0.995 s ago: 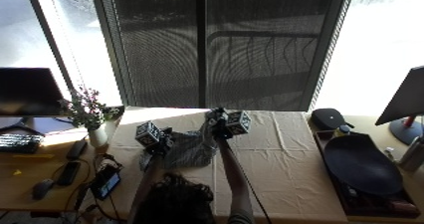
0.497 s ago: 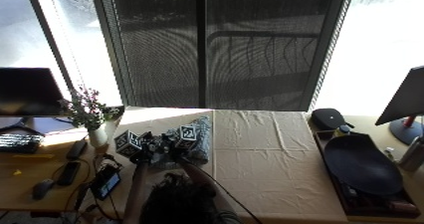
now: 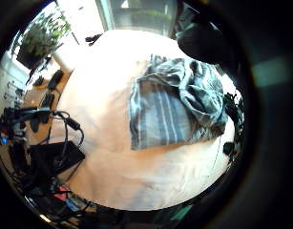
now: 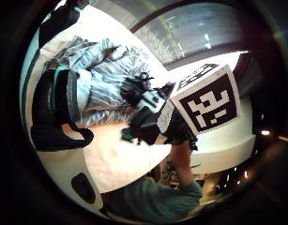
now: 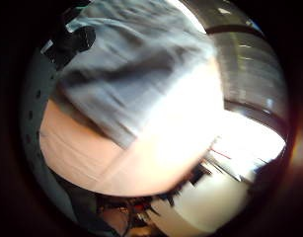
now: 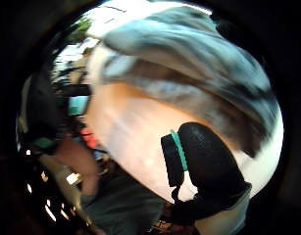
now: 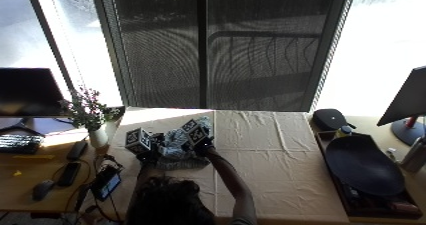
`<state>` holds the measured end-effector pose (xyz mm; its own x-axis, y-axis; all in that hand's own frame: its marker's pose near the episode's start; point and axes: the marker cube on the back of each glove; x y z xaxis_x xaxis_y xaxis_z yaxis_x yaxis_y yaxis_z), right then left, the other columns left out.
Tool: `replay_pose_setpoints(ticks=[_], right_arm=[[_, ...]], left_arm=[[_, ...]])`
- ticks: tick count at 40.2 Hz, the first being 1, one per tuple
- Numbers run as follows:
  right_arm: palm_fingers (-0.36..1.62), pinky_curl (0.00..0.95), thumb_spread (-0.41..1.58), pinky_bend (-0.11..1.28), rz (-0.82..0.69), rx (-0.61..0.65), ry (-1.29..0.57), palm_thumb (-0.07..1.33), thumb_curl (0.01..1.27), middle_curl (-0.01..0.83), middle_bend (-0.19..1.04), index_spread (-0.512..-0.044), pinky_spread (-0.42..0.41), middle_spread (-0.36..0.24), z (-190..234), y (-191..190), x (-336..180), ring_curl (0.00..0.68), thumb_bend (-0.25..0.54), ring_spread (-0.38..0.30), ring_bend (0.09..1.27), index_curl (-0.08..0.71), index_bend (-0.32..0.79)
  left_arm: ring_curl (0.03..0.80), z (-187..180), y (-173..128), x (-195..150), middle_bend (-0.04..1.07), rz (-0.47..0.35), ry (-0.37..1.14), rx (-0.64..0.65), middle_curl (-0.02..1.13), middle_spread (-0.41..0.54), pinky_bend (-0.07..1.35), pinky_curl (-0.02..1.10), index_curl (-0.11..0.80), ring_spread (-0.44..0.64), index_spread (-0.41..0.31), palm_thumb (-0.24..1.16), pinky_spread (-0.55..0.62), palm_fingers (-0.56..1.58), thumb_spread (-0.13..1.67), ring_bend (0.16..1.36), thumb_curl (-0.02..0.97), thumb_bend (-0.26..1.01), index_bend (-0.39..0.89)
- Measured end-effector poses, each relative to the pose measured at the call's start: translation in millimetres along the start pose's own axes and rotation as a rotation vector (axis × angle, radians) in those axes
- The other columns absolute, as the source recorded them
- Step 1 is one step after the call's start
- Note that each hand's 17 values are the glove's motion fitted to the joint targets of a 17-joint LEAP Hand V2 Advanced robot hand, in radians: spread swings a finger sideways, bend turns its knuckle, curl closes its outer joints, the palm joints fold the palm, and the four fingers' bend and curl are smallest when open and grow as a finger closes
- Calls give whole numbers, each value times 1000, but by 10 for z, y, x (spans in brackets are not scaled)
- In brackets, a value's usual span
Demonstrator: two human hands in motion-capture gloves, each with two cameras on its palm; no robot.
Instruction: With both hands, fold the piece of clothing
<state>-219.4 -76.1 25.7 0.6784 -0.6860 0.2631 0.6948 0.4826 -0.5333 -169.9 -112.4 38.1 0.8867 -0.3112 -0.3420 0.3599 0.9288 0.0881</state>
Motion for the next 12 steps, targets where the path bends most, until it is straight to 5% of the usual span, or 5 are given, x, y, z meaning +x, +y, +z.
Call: replay_pose_setpoints(ticks=[7,12], right_arm=[[474,375,1121,665,221,-152,52,602,463,369,181,-345,0,-175,152,704,810,315,-18,-135,321,263,105],[468,378,1202,682,790,0,154,627,447,367,174,-348,8,-158,124,1431,1533,327,-3,-125,350,251,98]], left_arm=[[331,233,-54,337,182,172,-206,-21,397,-93,406,364,343,88,-146,640,150,563,1504,389,312,66,142],[327,441,-49,566,161,229,-322,-46,387,-83,447,375,342,127,-142,620,149,517,1494,374,311,50,145]])
